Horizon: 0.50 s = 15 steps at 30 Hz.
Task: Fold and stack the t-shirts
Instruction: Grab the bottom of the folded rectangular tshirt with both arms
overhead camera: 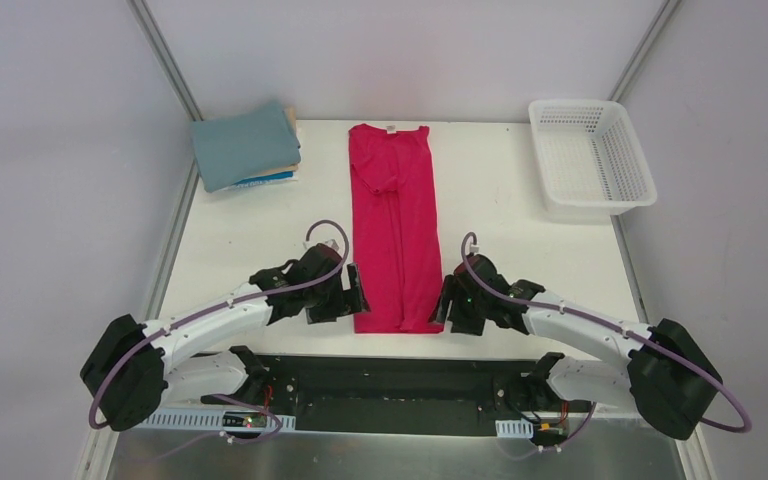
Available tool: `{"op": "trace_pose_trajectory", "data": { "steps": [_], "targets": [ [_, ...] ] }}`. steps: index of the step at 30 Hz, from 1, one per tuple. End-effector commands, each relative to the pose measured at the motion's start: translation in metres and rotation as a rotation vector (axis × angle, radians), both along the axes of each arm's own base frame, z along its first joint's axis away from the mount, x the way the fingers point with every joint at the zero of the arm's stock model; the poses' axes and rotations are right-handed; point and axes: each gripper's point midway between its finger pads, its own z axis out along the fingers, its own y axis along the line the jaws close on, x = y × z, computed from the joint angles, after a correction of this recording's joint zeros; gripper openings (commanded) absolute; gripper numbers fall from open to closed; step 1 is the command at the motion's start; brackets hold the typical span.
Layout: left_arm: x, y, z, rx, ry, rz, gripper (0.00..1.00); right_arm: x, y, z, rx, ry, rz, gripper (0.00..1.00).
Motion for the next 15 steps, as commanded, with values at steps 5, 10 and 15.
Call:
{"op": "trace_pose_trajectory", "data": {
  "steps": [5, 10, 15],
  "targets": [
    [-0.015, 0.001, -0.03, 0.062, 0.098, 0.016, 0.75, -0.011, 0.011, -0.013, 0.058, 0.09, -0.009, 0.55],
    [-0.023, -0.005, -0.047, 0.09, 0.174, -0.009, 0.58, -0.013, 0.01, -0.017, 0.046, 0.112, -0.018, 0.47],
    [-0.034, -0.006, -0.063, 0.113, 0.239, -0.026, 0.3, -0.014, 0.001, -0.022, 0.009, 0.111, -0.036, 0.26]
  ]
}}
